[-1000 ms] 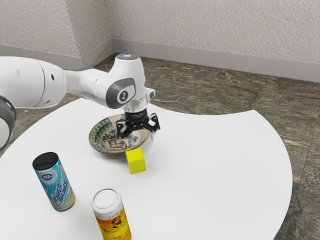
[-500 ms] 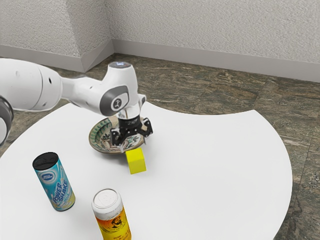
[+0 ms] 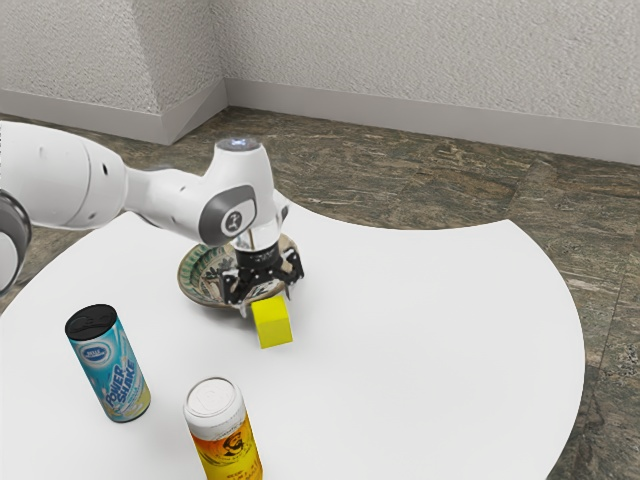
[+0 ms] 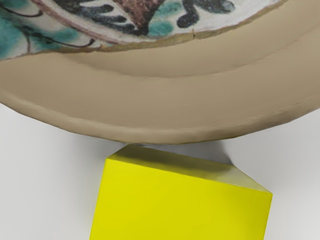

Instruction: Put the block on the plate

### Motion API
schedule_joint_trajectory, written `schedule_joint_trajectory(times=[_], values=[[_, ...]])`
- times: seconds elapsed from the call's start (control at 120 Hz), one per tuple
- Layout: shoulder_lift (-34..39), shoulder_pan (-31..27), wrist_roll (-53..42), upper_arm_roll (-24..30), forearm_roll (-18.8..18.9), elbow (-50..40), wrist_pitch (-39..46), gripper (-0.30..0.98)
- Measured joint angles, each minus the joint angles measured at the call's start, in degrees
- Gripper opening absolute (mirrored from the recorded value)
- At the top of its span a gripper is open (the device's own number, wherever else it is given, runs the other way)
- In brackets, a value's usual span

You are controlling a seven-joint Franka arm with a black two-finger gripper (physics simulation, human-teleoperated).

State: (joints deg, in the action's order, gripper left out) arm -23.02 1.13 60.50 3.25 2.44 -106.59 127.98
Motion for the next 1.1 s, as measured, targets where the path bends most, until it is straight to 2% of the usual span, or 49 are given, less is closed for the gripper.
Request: schedule_joint_trajectory(times=[1.1], values=[[-3.1, -1.4, -0.9, 0.1, -0.5, -1.6, 5.2, 0.69]])
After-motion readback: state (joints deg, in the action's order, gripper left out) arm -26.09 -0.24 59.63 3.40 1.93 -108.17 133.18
